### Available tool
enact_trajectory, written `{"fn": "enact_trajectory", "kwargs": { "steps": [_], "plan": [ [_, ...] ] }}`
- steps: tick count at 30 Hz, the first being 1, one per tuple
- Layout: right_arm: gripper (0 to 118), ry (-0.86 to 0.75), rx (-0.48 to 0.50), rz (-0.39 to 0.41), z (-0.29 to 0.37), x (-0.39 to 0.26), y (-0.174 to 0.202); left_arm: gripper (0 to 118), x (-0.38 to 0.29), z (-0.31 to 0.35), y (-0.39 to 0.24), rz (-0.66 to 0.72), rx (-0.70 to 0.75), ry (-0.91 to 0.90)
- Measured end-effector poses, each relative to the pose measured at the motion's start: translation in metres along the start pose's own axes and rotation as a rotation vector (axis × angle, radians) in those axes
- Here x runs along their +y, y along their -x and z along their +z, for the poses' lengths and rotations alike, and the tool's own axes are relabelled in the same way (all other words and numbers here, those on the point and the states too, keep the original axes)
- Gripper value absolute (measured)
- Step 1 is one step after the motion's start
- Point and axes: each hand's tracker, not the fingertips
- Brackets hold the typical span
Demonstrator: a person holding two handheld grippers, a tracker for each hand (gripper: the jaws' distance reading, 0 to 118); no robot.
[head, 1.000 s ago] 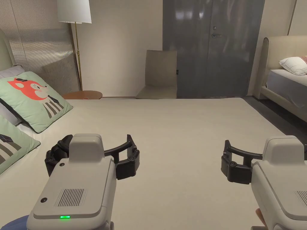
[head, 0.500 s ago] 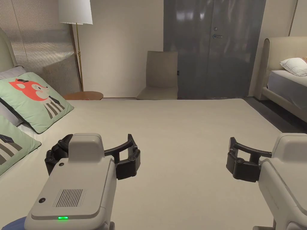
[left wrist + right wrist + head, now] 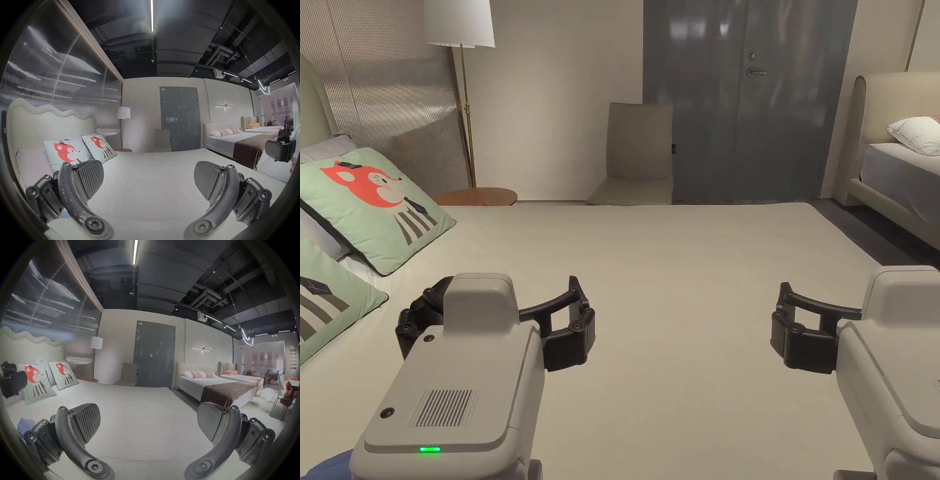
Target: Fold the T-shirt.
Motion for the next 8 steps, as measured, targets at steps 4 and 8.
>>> {"fn": "enact_trajectory", "kwargs": {
  "steps": [4,8],
  "plan": [
    [118,0.004,0.005,-0.012,0.0016,0.0009,0.0009,111,-0.0001,0.0003,-0.0008,-0.004,-0.001,0.002],
    [118,0.001,0.001,-0.016,0.002,0.0016,0.0014,111,-0.0001,-0.0003,-0.0015,-0.004,-0.007,0.004]
  ]
}}
